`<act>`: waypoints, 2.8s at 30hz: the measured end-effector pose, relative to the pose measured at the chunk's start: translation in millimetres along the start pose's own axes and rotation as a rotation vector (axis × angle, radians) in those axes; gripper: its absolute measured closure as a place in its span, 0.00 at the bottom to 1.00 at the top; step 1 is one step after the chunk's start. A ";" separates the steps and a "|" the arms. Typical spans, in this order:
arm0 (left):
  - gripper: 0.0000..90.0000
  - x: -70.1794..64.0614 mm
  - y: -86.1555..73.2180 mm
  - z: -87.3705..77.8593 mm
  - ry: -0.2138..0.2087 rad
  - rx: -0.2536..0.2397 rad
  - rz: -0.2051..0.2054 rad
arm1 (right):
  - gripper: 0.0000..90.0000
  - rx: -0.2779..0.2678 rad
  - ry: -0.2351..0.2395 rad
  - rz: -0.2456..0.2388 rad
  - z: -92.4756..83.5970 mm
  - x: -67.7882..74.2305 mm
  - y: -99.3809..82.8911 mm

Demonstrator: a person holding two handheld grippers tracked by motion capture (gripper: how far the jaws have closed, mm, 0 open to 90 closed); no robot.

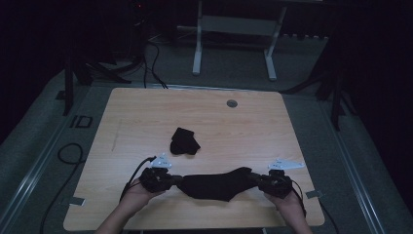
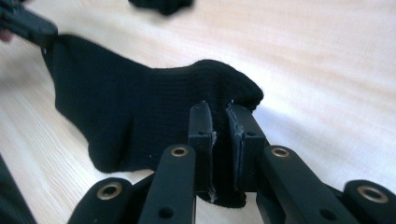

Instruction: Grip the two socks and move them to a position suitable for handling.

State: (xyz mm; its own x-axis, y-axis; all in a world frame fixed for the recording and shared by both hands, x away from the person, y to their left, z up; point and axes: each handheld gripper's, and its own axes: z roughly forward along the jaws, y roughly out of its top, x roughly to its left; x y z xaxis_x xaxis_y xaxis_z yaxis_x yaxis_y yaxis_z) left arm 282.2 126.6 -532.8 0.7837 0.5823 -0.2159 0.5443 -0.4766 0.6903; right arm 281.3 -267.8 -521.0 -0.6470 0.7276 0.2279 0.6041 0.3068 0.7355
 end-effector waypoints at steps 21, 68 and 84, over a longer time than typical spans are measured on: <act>0.94 -13.0 -7.2 9.7 -0.008 -0.034 0.025 | 1.00 0.055 -0.084 -0.104 13.7 -3.1 -5.8; 0.47 1.6 -35.1 -4.1 0.075 -0.234 -0.021 | 0.54 -0.025 0.050 -0.254 66.3 22.3 80.1; 0.20 13.1 -38.9 -8.5 0.200 -0.240 -0.091 | 0.33 0.119 0.095 -0.343 174.3 57.2 146.9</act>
State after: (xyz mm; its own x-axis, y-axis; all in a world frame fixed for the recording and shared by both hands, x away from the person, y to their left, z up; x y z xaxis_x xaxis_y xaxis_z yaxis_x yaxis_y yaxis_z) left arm 268.7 158.4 -556.7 0.6474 0.7450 -0.1607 0.5050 -0.2614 0.8226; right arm 414.1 -74.1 -511.0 -0.8582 0.5115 0.0432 0.3906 0.5960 0.7016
